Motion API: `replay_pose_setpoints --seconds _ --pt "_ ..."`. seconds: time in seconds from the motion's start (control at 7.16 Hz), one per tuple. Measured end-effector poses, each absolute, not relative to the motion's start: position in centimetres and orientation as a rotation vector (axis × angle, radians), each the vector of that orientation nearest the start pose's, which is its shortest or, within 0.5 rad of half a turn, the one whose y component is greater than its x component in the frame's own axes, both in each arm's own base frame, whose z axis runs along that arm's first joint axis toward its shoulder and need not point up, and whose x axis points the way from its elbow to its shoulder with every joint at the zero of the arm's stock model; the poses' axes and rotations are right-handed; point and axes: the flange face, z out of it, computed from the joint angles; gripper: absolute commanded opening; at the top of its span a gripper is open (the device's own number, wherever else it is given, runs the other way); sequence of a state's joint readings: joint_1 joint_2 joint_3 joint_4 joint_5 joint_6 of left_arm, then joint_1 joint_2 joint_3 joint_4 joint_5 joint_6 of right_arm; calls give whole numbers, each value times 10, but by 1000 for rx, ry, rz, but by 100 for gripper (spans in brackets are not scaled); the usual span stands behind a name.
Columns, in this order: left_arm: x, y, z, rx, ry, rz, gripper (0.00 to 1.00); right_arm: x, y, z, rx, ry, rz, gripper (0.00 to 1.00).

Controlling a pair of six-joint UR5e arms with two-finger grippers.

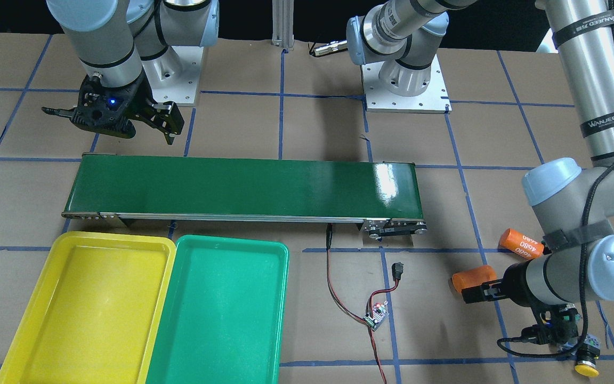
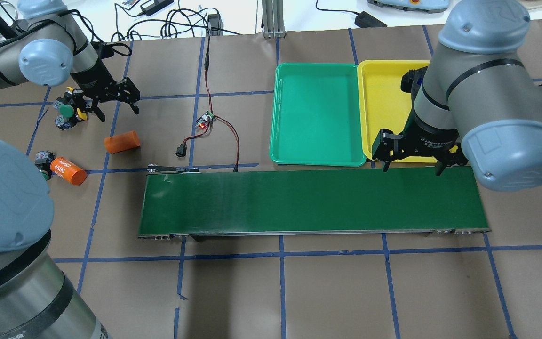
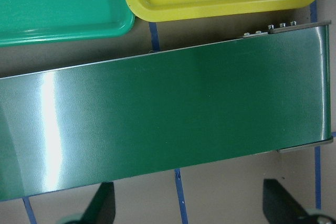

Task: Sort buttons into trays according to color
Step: 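Reach the left gripper down toward the small orange cylinder, then close the left gripper on the small orange cylinder and lift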

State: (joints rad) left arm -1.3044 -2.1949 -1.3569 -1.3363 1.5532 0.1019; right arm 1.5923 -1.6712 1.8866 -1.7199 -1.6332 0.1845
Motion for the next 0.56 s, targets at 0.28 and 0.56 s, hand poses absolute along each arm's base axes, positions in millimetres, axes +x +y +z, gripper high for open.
replay_pose_setpoints --seconds 0.28,0.56 --pt "55 -694 229 72 3144 309 100 137 -430 396 259 3195 97 100" --pt "59 -680 217 439 3121 363 100 137 -429 394 255 3191 110 100"
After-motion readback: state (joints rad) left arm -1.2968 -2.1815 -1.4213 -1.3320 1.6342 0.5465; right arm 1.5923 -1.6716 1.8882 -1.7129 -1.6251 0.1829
